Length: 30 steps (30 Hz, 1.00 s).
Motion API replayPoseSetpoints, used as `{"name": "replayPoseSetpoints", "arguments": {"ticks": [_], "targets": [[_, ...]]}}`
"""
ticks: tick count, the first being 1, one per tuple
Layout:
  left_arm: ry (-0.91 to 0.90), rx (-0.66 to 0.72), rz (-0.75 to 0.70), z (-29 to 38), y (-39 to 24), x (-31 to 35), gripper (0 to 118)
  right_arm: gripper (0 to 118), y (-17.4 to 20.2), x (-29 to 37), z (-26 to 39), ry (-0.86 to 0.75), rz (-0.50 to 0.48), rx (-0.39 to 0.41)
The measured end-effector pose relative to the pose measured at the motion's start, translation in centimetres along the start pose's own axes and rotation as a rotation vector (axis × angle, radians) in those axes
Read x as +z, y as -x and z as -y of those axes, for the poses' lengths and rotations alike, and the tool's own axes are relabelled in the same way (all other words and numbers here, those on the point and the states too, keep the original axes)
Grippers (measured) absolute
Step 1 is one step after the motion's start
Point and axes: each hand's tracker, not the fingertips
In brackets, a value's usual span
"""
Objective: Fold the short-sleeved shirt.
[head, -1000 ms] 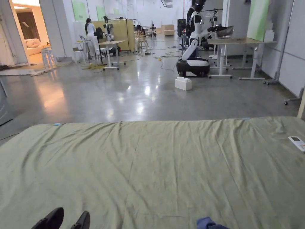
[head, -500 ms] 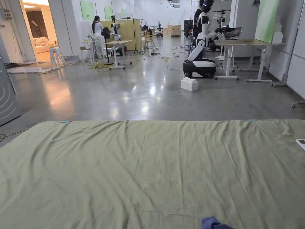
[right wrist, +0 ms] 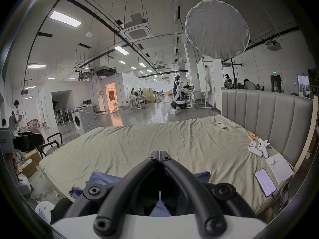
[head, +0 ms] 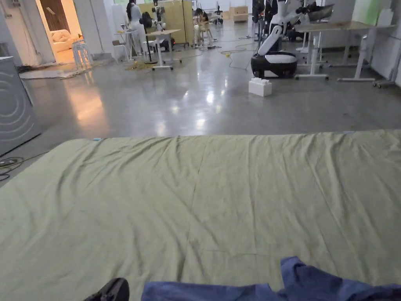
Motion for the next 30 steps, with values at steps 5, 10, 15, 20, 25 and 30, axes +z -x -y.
{"name": "replayPoseSetpoints", "arguments": {"ticks": [5, 10, 15, 20, 25, 30], "targets": [[0.152, 0.164, 0.033, 1.8, 3.3, -5.4, 2, 0, -0.1, -0.5, 1.2, 0.064, -0.02, 0.005], [0.309, 0.25, 0.069, 4.8, 6.9, -13.7, 71, 0, -0.7, -1.0, 2.4, 0.116, -0.001, 0.003], [0.576, 0.306, -0.002, 9.8, 9.6, -24.8, 80, 0, -1.6, -1.5, 3.5, 0.174, 0.036, -0.023], [0.753, 0.339, -0.108, 13.6, 10.7, -31.5, 78, 0, -2.6, -0.8, 4.2, 0.208, 0.085, -0.004], [0.814, 0.173, -0.123, 14.1, 8.6, -34.3, 10, 0, -4.0, -0.3, 5.0, 0.25, 0.138, -0.003], [0.865, 0.118, -0.105, 14.9, 7.0, -34.6, 10, 0, -4.9, -0.2, 5.8, 0.278, 0.159, -0.017]]}}
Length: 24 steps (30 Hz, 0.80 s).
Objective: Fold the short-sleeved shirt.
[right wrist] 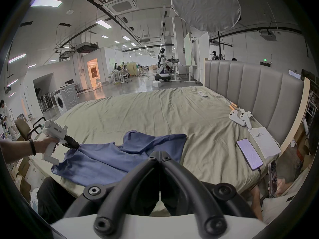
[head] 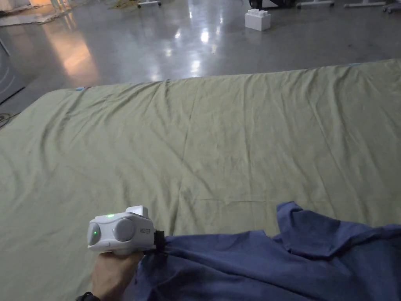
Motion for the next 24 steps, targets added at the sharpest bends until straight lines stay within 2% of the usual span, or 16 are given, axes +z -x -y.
{"name": "replayPoseSetpoints", "arguments": {"ticks": [2, 7, 8, 9, 10, 11, 12, 14, 19, 21, 22, 24], "targets": [[0.027, 0.014, -0.006, 0.0, -0.4, -0.5, 10, 0, -0.3, -0.4, -0.1, 0.008, 0.0, -0.007], [0.069, -0.109, -0.064, -0.3, -1.7, -1.3, 9, 0, -2.0, -4.0, -1.5, -0.009, -0.017, -0.014], [0.067, -0.101, -0.061, -0.4, -1.7, -1.3, 9, 6, -2.5, -5.7, -2.3, 0.015, -0.007, -0.022], [0.064, -0.101, -0.061, -0.4, -1.5, -1.5, 9, 22, -3.2, -7.6, -2.8, 0.081, 0.001, -0.039], [0.069, -0.094, -0.053, -0.2, -1.4, -1.5, 9, 49, -3.8, -9.7, -3.2, 0.146, -0.001, -0.055], [0.066, -0.091, -0.048, -0.2, -1.2, -1.5, 9, 81, -4.6, -12.1, -3.4, 0.203, -0.008, -0.075], [0.065, -0.091, -0.044, -0.2, -1.2, -1.5, 9, 90, -5.6, -14.5, -3.3, 0.244, -0.022, -0.098], [0.066, -0.091, -0.04, 0.1, -1.7, -0.9, 9, 87, -7.0, -18.4, -3.1, 0.25, -0.019, -0.15], [0.073, -0.031, 0.0, -0.1, -1.1, -0.3, 9, 86, -10.3, -27.5, -1.8, 0.367, 0.018, -0.197], [0.068, -0.018, 0.008, -0.1, -0.8, -0.4, 9, 80, -11.2, -29.4, -1.1, 0.395, 0.014, -0.224], [0.063, -0.022, 0.005, -0.1, -0.9, -0.4, 9, 74, -11.4, -29.9, -0.8, 0.386, 0.004, -0.231], [0.055, -0.049, 0.005, 0.2, -1.2, -0.2, 9, 27, -10.9, -30.3, -0.2, 0.405, 0.004, -0.206]]}}
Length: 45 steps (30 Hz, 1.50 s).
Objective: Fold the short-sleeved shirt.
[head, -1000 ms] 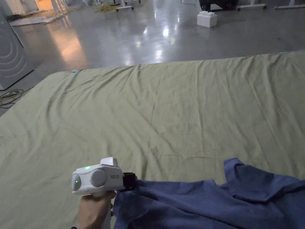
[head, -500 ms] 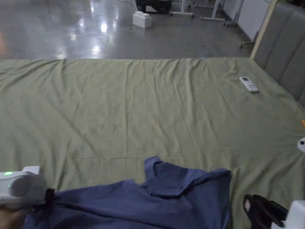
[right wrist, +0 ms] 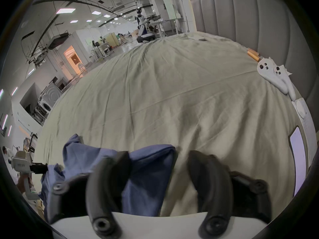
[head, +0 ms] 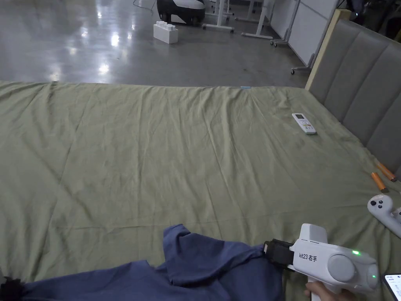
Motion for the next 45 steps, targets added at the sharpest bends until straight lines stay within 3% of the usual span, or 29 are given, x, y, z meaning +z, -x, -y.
{"name": "replayPoseSetpoints", "arguments": {"ticks": [1, 2, 4, 10, 15, 20, 22, 29, 33, 35, 37, 45], "targets": [[-0.001, -0.007, 0.0, 0.1, -0.1, 0.0, 9, 11, 0.3, -0.1, 0.2, 0.003, 0.007, 0.014], [-0.003, -0.006, 0.0, -0.2, 0.1, 0.0, 9, 8, 1.1, 0.1, 0.6, -0.005, 0.042, 0.066], [-0.003, -0.004, 0.004, -0.2, 0.1, 0.1, 9, 7, 1.9, 0.0, 1.3, -0.022, 0.008, 0.114], [-0.075, 0.009, 0.065, 0.1, 1.4, 2.0, 6, 3, 2.5, 3.2, 0.6, -0.105, -0.031, 0.081], [-0.378, 0.145, 0.261, 1.8, 3.5, 12.9, 6, 3, 3.5, 12.3, -1.8, -0.267, -0.108, 0.167], [-0.652, 0.06, 0.317, 2.9, 4.1, 25.1, 6, 3, 5.5, 22.1, -4.1, -0.476, -0.164, 0.184], [-0.74, 0.079, 0.355, 2.7, 4.7, 29.6, 6, 3, 6.6, 25.9, -5.7, -0.553, -0.17, 0.225], [-1.037, 0.009, 0.251, 1.2, 6.0, 41.9, 6, 3, 10.4, 36.3, -11.5, -0.827, -0.127, 0.323], [-1.162, -0.021, 0.176, 0.2, 5.5, 46.8, 6, 3, 11.7, 40.7, -14.7, -0.923, -0.138, 0.29], [-1.201, 0.02, 0.177, -0.2, 5.6, 48.6, 6, 3, 12.7, 42.7, -16.3, -0.949, -0.122, 0.303], [-1.233, 0.043, 0.168, -0.9, 5.8, 50.0, 6, 3, 13.4, 44.0, -17.7, -0.978, -0.036, 0.328], [-1.262, 0.033, 0.147, -3.8, 5.7, 51.8, 6, 3, 14.9, 45.5, -21.3, -1.016, -0.03, 0.294]]}}
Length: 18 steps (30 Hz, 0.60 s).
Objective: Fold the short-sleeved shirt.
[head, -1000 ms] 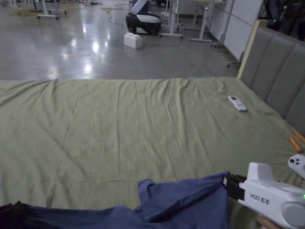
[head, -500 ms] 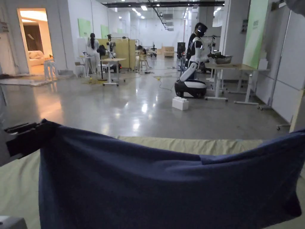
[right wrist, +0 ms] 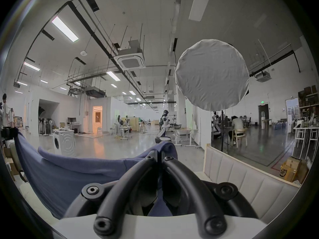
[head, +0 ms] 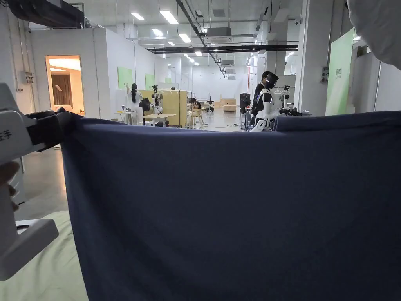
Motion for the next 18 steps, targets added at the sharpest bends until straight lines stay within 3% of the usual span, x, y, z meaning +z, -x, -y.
{"name": "replayPoseSetpoints", "arguments": {"ticks": [5, 13, 18], "targets": [[0.021, -0.041, -0.043, 1.1, -0.5, -2.3, 6, 3, 0.2, -2.0, 1.3, 0.018, 0.018, 0.047], [0.063, -0.123, -0.063, 2.2, -1.9, -7.7, 6, 3, 0.4, -6.5, 3.2, 0.033, 0.04, 0.036], [0.078, -0.128, -0.077, 3.0, -2.4, -11.7, 6, 3, 1.2, -10.3, 4.2, 0.01, 0.08, 0.082]]}}
